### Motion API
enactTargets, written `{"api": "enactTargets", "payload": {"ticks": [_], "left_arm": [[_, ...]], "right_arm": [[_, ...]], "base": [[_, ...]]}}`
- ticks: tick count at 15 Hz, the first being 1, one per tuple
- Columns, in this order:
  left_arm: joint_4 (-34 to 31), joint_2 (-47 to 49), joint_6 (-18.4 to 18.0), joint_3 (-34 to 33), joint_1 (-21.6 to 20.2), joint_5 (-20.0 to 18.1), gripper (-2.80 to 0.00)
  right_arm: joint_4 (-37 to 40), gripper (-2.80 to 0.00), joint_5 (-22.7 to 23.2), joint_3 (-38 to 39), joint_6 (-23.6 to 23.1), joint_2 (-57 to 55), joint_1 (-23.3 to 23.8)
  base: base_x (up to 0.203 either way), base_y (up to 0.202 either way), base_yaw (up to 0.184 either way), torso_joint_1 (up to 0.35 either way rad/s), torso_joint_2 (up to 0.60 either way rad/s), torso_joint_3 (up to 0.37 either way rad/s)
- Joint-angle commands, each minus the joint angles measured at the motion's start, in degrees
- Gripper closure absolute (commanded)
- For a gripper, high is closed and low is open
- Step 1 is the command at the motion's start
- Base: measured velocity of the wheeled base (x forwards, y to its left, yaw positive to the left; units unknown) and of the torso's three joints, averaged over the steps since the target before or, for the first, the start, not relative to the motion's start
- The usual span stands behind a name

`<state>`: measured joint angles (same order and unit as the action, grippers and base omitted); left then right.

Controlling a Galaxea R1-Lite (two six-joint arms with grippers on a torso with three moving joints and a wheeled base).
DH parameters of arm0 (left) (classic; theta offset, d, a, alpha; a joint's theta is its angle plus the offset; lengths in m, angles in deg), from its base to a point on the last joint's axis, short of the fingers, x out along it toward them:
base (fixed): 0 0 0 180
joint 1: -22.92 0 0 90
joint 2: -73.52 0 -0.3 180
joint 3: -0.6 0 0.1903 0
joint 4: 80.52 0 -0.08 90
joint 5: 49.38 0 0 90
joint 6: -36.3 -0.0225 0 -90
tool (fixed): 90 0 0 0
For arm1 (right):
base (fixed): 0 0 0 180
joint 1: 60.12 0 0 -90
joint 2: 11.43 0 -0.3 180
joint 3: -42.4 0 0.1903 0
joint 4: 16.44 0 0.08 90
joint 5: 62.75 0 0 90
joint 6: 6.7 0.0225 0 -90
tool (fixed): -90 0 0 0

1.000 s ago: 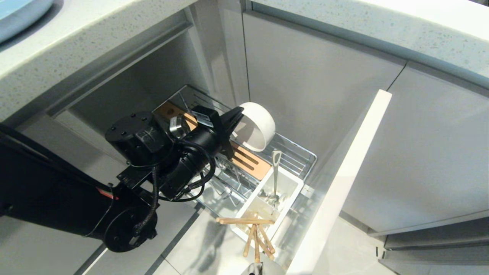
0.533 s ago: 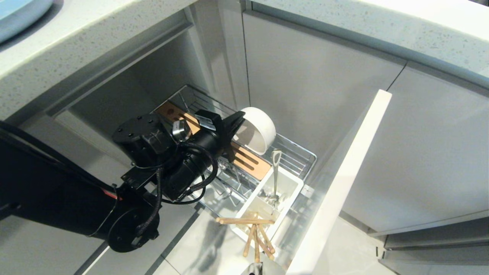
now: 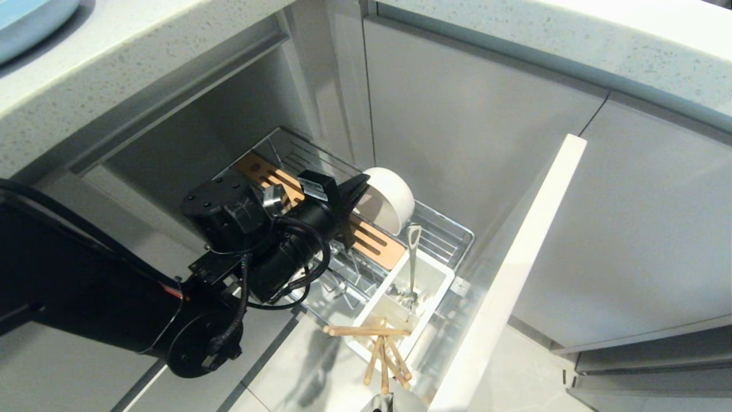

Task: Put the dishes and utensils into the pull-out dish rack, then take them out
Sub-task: Pick up the bowl and place it in the cupboard

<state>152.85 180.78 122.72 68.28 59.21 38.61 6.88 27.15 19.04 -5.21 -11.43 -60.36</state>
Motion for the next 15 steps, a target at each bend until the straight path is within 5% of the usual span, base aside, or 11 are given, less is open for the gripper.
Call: {"api": "enactTargets", "payload": {"ticks": [1, 11, 12, 15], "left_arm": [[0.29, 0.67, 0.5, -0.02, 0.01, -0.02, 0.0], [-0.15, 0.31, 1.3, 0.08, 0.0, 0.05, 0.0], [-0.77, 0.22, 1.3, 0.16, 0.01, 0.07, -2.8], [-1.67, -0.48, 1.3, 0.25, 0.1, 0.16, -2.8]], "right_arm": [[-0.04, 0.0, 0.01, 0.09, 0.01, 0.0, -0.02], [-0.04, 0.0, 0.0, 0.09, 0.01, 0.0, -0.02], [-0.04, 0.0, -0.04, 0.07, 0.01, 0.0, -0.02], [-0.04, 0.0, -0.01, 0.03, 0.01, 0.0, -0.02]], "base": [[0.0, 0.0, 0.0, 0.0, 0.0, 0.0], [0.0, 0.0, 0.0, 0.0, 0.0, 0.0], [0.0, 0.0, 0.0, 0.0, 0.0, 0.0], [0.0, 0.0, 0.0, 0.0, 0.0, 0.0]]}}
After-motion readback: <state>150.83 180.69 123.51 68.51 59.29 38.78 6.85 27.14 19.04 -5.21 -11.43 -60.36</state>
